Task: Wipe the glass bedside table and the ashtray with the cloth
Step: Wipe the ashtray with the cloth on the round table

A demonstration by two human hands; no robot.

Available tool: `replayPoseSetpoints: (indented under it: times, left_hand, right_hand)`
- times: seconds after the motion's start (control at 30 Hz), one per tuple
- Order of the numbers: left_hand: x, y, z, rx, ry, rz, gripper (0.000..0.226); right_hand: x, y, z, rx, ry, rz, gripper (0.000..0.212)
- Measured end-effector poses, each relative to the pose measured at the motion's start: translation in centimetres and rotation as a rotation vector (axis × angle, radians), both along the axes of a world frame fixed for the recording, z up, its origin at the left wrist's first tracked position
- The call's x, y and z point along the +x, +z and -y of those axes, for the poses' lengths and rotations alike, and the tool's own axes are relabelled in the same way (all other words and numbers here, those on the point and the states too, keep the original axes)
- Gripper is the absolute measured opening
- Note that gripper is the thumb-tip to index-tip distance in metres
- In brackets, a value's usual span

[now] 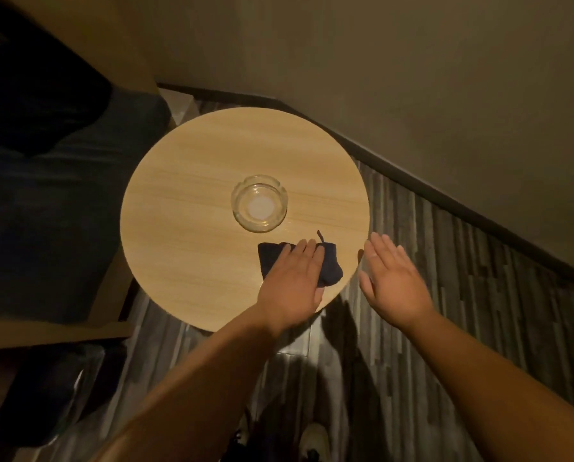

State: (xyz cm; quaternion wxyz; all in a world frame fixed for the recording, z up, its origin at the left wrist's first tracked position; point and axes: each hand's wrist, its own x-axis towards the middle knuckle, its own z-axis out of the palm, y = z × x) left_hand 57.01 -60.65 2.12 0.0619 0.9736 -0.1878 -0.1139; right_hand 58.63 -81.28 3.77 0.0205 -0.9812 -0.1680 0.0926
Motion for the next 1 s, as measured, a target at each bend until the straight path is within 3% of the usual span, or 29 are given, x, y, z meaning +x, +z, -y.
replayPoseSetpoints:
  times: [0.17, 0.43, 0.57, 0.83, 1.0]
  left_hand:
    - [-1.5, 0.7, -3.0, -0.198, -0.008, 0.036, 0.08]
    - [-1.7, 0.5, -13.7, -0.366, 0.486, 0.071, 0.062]
    - [0.6, 0.3, -16.1, -0.456, 0.599, 0.042, 0.056]
    - [6.3, 0.2, -17.0, -0.515, 0.461, -0.021, 0.057]
    - [8.9, -0.8, -17.2, -0.417, 0.277, -0.008, 0.063]
  right_hand:
    - [-1.1, 0.0, -2.9, 0.063, 0.005, -0.02, 0.06]
    - [-0.4, 0.2, -10.6, -0.022, 0.385, -0.087, 0.065]
    - [-1.0, -2.3, -10.9, -0.027, 0.325, -0.125, 0.06]
    - [-1.9, -3.8, -11.8, 0.025, 0.212, -0.018, 0.049]
    - [-2.0, -4.3, -11.8, 0.048, 0.19, 0.004, 0.047]
